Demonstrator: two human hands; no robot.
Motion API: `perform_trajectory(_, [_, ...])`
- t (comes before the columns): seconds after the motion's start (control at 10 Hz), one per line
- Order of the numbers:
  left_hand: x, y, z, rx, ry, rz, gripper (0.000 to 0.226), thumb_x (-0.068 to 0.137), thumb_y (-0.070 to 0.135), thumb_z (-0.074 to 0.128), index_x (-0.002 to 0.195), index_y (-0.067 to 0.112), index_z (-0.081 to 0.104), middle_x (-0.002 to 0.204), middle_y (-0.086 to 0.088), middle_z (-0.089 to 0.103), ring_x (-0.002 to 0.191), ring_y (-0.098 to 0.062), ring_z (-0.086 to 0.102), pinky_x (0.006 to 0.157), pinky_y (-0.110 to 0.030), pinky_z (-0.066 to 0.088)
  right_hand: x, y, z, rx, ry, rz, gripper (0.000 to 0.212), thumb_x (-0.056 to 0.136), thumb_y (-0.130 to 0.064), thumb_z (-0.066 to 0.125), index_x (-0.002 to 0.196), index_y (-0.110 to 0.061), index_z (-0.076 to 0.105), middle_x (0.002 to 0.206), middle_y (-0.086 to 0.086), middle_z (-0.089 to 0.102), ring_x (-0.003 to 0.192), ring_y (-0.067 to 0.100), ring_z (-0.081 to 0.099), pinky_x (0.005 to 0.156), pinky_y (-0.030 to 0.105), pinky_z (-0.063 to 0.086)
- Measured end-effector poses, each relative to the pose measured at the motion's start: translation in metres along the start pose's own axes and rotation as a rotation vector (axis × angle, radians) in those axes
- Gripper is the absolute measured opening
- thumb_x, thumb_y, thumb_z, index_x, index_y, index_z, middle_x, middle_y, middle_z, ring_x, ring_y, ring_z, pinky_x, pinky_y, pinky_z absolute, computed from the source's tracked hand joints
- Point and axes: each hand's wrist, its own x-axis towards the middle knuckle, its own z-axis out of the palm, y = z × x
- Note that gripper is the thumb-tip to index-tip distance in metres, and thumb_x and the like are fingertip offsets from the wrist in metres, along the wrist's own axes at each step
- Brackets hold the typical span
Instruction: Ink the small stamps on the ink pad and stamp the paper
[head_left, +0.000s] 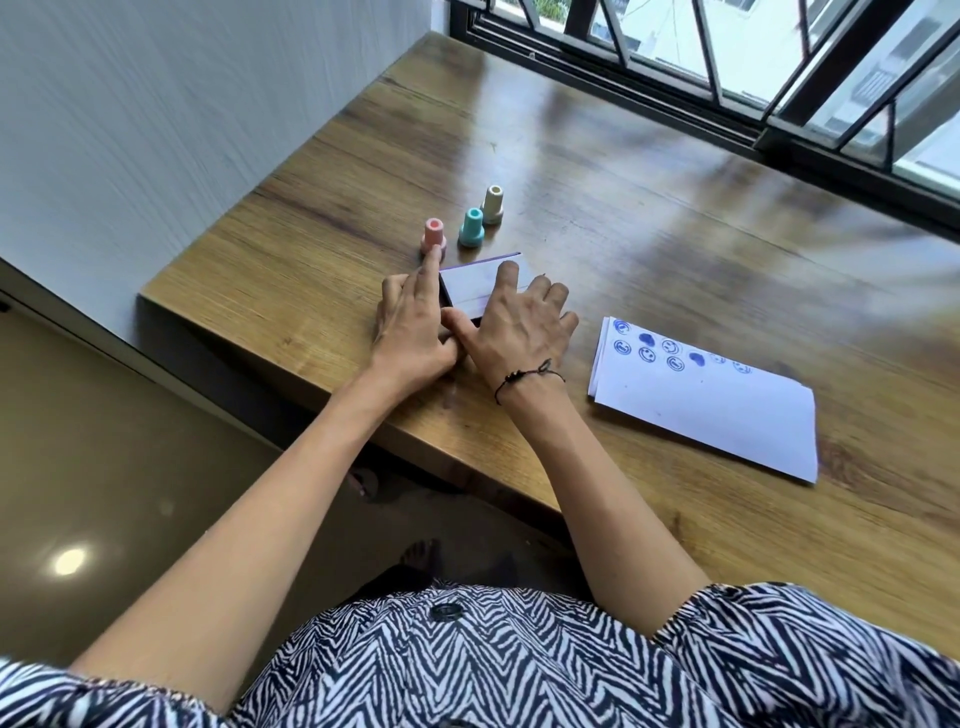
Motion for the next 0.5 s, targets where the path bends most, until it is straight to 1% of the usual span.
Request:
perform_trajectory(0.1, [0.0, 0.001, -0.002, -0.008, -0.015, -0.003, 0.086, 0.068, 0.005, 0.053, 0.142, 0.008, 0.008, 0.15, -0.007, 0.03, 0.123, -0.033, 0.038, 0.104, -0.036, 0.026, -0.002, -0.001, -0.001, -0.006, -0.016, 0.004, 0.071, 0.074, -0.067, 0.052, 0.121, -0.015, 0.039, 0.123, 0.021, 0.047, 0.118, 0.037, 0.038, 0.089, 0.049, 0.037])
perform_trajectory(0.2, [0.0, 0.002, -0.003, 0.001, -0.033, -0.006, 0.086, 0.07, 0.006, 0.052, 0.142, 0.008, 0.006, 0.151, -0.007, 0.028, 0.124, -0.032, 0.038, 0.105, -0.039, 0.027, -0.004, -0.002, -0.002, -0.025, -0.021, 0.001, 0.069, 0.076, -0.066, 0.05, 0.122, -0.016, 0.038, 0.128, 0.023, 0.044, 0.119, 0.037, 0.037, 0.089, 0.05, 0.038])
perform_trajectory(0.3, [0.0, 0.005, -0.006, 0.008, -0.052, -0.035, 0.083, 0.072, 0.009, 0.054, 0.142, 0.009, 0.009, 0.149, -0.01, 0.028, 0.127, -0.032, 0.033, 0.107, -0.04, 0.024, -0.006, 0.0, -0.003, -0.038, -0.035, -0.007, 0.07, 0.077, -0.068, 0.046, 0.126, -0.018, 0.037, 0.14, 0.024, 0.035, 0.123, 0.039, 0.035, 0.091, 0.053, 0.037])
perform_trajectory(0.4, [-0.003, 0.013, -0.011, 0.024, -0.002, -0.016, 0.079, 0.071, 0.01, 0.059, 0.14, 0.009, 0.022, 0.147, -0.016, 0.028, 0.125, -0.037, 0.03, 0.108, -0.038, 0.022, -0.006, 0.01, -0.008, -0.008, -0.029, -0.018, 0.073, 0.078, -0.07, 0.042, 0.131, -0.02, 0.032, 0.15, 0.019, 0.023, 0.129, 0.039, 0.031, 0.094, 0.055, 0.034])
perform_trajectory(0.5, [0.007, 0.034, -0.018, 0.025, 0.112, 0.14, 0.065, 0.071, 0.015, 0.057, 0.133, 0.009, 0.036, 0.144, -0.017, 0.033, 0.121, -0.033, 0.029, 0.106, -0.041, 0.027, 0.008, 0.038, -0.023, 0.027, 0.053, 0.007, 0.073, 0.081, -0.068, 0.038, 0.134, -0.019, 0.03, 0.153, 0.016, 0.02, 0.138, 0.036, 0.02, 0.106, 0.056, 0.024])
